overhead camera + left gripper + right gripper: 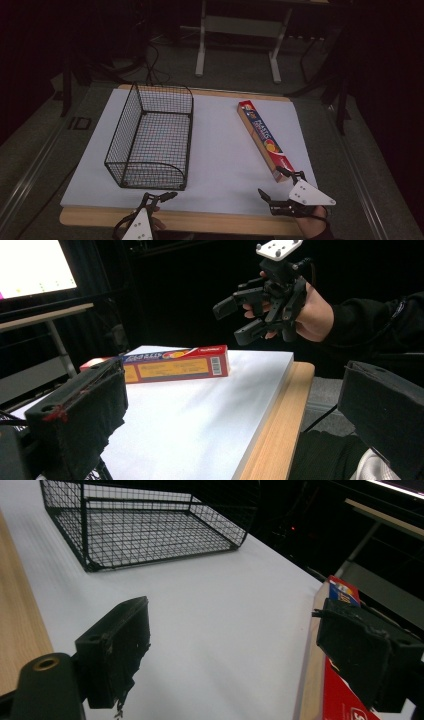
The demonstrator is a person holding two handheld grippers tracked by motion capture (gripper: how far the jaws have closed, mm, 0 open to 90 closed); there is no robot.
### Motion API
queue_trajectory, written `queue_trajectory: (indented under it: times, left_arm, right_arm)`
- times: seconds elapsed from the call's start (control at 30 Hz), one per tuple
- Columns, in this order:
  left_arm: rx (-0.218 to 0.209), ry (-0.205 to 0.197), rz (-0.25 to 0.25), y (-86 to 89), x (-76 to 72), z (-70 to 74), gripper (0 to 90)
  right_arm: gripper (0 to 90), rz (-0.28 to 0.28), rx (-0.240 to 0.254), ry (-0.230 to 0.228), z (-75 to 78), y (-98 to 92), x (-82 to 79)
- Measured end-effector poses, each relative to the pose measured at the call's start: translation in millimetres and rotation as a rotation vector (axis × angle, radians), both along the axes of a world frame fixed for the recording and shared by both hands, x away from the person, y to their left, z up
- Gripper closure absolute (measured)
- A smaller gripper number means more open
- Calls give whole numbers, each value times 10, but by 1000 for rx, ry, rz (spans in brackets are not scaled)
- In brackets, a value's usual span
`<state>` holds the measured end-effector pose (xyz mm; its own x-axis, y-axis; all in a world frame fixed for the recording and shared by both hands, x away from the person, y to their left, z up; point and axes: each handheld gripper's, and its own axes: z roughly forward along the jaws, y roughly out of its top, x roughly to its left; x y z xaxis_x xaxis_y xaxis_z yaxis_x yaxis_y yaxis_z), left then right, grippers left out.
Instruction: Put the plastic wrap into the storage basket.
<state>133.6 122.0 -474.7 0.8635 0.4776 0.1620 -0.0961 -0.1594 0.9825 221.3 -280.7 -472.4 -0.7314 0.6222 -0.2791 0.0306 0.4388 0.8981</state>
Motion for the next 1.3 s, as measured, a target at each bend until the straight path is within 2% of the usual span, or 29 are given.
queue_trajectory:
  times: [0.27,0.4,0.5,0.6,0.73,0.8,0.97,1.07,1.3]
  left_arm:
    - [12,-2,-7,-25,-9,-2,1]
    - [6,-6,5,-36,-7,5,1]
    - [15,-2,8,-40,-5,-1,1]
    - [16,-3,4,-43,-12,0,1]
    - [26,-4,1,-45,-33,-7,1]
    - [26,-5,-5,-40,-34,-7,1]
    - [23,3,-13,-25,-32,-11,1]
    - [25,-3,-13,-20,-42,-6,1]
    - [32,1,-16,-31,-42,-10,1]
  right_arm:
    - [145,13,-2,-10,16,-3,-1]
    - [153,11,-7,18,12,-10,15]
    - [139,10,19,35,25,-25,35]
    - [137,7,12,55,23,-15,66]
    - [142,-23,-17,63,12,14,121]
    - [142,-44,-35,42,26,26,137]
    - [121,-75,-17,51,74,9,243]
    - [118,-105,-54,37,88,-11,331]
    - [114,-156,-67,82,143,-49,565]
